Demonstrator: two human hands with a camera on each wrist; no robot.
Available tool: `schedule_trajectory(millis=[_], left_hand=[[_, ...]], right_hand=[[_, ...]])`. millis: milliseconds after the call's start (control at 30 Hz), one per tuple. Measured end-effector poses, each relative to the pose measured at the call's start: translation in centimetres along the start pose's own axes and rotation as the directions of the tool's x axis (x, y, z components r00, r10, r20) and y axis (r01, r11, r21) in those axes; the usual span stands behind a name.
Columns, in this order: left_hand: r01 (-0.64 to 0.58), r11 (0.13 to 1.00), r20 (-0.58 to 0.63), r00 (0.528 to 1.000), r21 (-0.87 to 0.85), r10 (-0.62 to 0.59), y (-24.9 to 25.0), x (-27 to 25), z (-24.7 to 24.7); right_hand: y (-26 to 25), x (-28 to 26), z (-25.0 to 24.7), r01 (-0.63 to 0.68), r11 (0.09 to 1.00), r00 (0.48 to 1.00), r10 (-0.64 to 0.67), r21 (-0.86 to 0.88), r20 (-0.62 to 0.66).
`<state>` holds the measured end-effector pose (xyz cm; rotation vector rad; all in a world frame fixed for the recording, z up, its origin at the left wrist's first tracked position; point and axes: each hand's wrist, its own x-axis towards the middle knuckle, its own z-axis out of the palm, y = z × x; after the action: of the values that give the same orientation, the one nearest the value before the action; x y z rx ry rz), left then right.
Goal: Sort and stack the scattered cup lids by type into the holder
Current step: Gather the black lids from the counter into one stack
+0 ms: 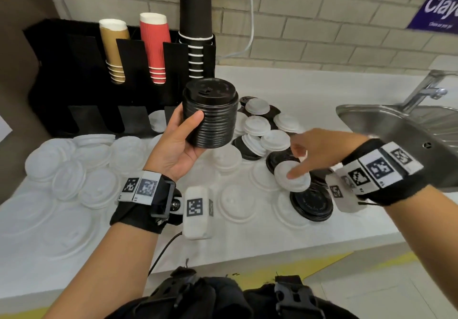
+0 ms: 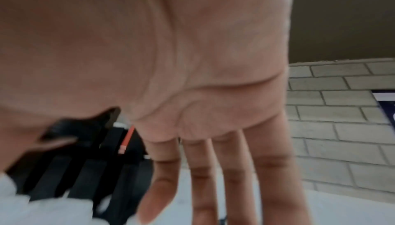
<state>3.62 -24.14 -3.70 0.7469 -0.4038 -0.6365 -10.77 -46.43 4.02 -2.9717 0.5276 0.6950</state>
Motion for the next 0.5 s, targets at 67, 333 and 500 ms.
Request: schedule_trajectory(millis=[67,333,500], left_hand=[[0.002,1.000,0.006,1.000,-0.002,-0.002,-0.3,0.3,0.3],[0.027,1.000,0.009,1.000,0.000,-0.027,-0.8,0.9,1.0],[0.038,0.999,0.032,0.999,0.024,-0.039,-0.8,1.3,1.2]], right_hand=[[0.7,0.0,2.0,-0.081,0.995,0.994,0.085,-0.055,0.071],[1.4,0.3,6.4,-0.210,0.977,0.970,0.203,0.040,0.130],[2.0,0.3,6.6,-0.178,0.982,0.981,0.172,0.059,0.094]])
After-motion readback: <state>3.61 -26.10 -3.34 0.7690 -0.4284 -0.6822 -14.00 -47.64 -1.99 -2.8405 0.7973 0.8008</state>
